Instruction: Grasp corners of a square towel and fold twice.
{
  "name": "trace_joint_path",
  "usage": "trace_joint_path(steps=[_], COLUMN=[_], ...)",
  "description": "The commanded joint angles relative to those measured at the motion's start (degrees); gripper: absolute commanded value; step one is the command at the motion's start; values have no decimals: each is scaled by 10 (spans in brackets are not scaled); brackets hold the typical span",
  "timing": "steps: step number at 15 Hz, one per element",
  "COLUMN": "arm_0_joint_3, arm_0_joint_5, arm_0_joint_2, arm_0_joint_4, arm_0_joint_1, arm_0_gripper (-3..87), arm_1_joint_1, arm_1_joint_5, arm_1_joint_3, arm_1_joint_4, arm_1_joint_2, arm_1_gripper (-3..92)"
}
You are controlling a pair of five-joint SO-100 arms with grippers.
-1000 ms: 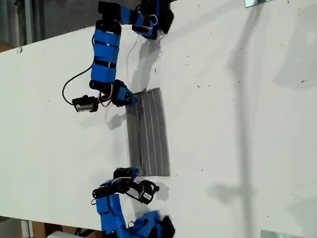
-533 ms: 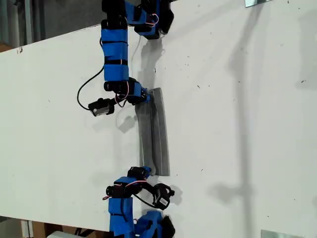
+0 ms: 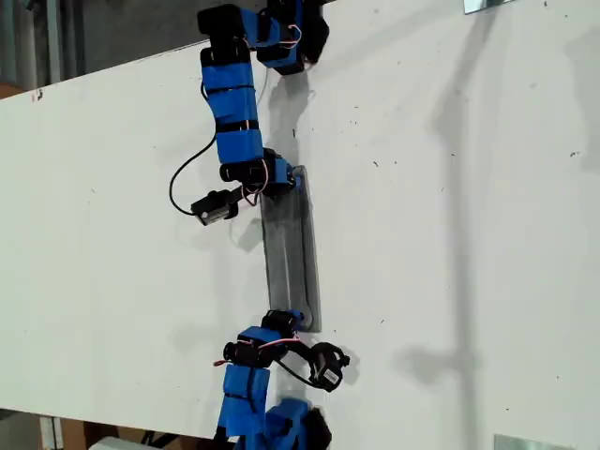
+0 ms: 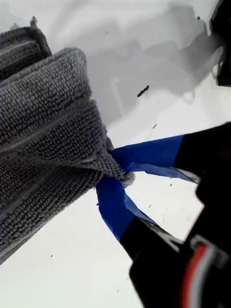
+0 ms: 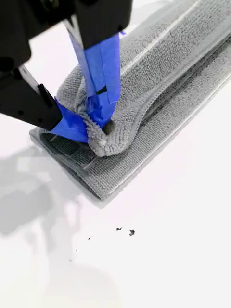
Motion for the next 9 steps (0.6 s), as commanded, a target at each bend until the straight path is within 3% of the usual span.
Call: trace_joint_path(steps=[1, 3, 5, 6, 9], arm_0_joint_3=[-6, -18, -21, -20, -32], arm_0_joint_5=[10, 15, 11, 6, -3], arm_0_joint_2=[-2, 4, 22, 38, 86], arm_0_joint_4=[-2, 11, 22, 26, 71], arm_0_joint_1=[8, 19, 33, 37, 33], arm_0_gripper=[-2, 1, 214, 259, 281], arm_1_joint_1=[-6, -9, -20, -28, -28], arm_1_joint_5=[7, 9, 11, 11, 13], arm_1_joint_3=[1, 1, 0, -3, 7], arm_1_joint_4=[-3, -5, 0, 7, 34], arm_1_joint_2=[5, 13, 25, 37, 85], arm_1_gripper=[18, 121, 208, 229, 248])
